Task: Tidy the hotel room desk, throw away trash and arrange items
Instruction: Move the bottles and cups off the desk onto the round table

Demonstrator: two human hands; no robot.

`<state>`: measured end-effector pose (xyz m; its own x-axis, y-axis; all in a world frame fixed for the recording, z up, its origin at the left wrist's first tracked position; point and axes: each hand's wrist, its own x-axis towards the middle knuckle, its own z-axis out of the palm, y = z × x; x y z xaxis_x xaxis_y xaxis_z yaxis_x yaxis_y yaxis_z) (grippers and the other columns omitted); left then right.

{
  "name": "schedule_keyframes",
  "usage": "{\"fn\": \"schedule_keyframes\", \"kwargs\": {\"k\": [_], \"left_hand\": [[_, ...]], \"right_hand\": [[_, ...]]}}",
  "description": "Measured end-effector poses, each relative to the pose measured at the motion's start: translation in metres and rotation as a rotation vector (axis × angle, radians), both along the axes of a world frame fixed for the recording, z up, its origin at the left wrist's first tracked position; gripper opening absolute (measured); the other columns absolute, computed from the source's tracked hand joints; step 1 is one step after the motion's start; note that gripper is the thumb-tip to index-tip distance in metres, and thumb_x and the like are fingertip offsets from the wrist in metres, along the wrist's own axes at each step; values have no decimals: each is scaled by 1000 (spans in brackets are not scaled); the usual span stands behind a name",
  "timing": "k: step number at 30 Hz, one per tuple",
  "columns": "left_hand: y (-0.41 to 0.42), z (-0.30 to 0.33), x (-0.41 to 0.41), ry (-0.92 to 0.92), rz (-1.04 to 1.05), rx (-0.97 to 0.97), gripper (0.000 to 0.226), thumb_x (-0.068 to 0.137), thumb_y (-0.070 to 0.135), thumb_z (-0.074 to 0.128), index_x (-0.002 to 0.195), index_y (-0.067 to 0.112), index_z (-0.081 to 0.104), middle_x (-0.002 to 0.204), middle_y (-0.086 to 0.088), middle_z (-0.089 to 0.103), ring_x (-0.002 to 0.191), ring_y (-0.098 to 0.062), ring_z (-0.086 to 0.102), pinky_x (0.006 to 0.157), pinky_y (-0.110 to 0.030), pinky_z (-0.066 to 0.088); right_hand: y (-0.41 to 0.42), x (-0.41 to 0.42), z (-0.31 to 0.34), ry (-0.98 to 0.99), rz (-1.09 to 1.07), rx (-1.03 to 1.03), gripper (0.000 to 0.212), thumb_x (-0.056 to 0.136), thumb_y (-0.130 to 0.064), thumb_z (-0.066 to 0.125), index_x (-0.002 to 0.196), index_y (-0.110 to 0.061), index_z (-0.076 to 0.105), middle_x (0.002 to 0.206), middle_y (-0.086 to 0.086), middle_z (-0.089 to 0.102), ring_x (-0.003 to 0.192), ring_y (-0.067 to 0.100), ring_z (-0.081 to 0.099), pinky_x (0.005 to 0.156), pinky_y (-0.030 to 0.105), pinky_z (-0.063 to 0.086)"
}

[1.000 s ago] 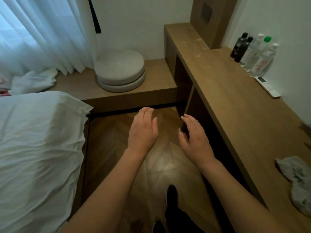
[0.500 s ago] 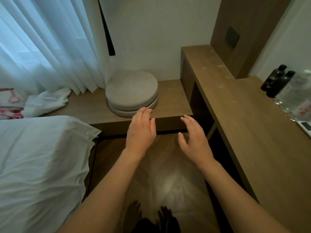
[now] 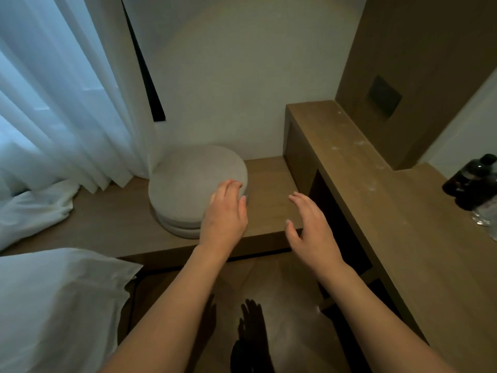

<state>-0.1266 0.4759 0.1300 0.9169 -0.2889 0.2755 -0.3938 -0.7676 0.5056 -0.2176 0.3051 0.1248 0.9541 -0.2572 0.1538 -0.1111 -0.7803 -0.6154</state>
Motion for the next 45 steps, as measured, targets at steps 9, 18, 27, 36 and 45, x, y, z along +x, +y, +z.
{"fn": "schedule_keyframes", "kwargs": {"k": [9, 18, 27, 36, 45], "left_hand": [[-54, -22, 144, 44, -80, 5, 38, 104, 22, 47, 139, 10, 53, 143, -8, 51, 130, -22, 49, 107, -34, 40], [-124, -17, 276, 19, -117, 30, 35, 103, 18, 50, 136, 6, 56, 139, -12, 54, 127, -28, 51, 107, -39, 41], [-231, -19, 342, 73, -326, 76, 39, 104, 23, 49, 141, 11, 53, 144, -8, 53, 133, -24, 49, 113, -39, 40], [-346, -13, 359, 66, -748, 115, 41, 106, 27, 46, 144, 15, 50, 150, -3, 47, 140, -17, 41, 116, -30, 30], [-434, -16, 295, 121, -1125, 122, 42, 106, 27, 45, 147, 19, 46, 153, 1, 43, 141, -13, 38, 114, -29, 32]], "right_hand": [[-39, 130, -9, 66, -103, 11, 56, 98, -27, 56, 150, -26, 36, 157, -9, 32, 145, 6, 25, 120, 30, 22], [-117, 255, -11, 30, -135, 96, 55, 98, -25, 55, 150, -26, 35, 157, -9, 32, 146, 7, 24, 121, 39, 26], [-193, 295, -13, 68, -358, 119, 54, 99, -26, 55, 149, -26, 36, 156, -7, 33, 144, 7, 26, 113, 21, 18], [-248, 270, -4, 118, -778, 97, 57, 97, -27, 56, 150, -28, 35, 157, -8, 33, 145, 9, 27, 115, 26, 19], [-280, 197, -4, 51, -1119, 99, 56, 95, -21, 58, 148, -23, 40, 153, -6, 38, 143, 11, 31, 117, 27, 22]]}}
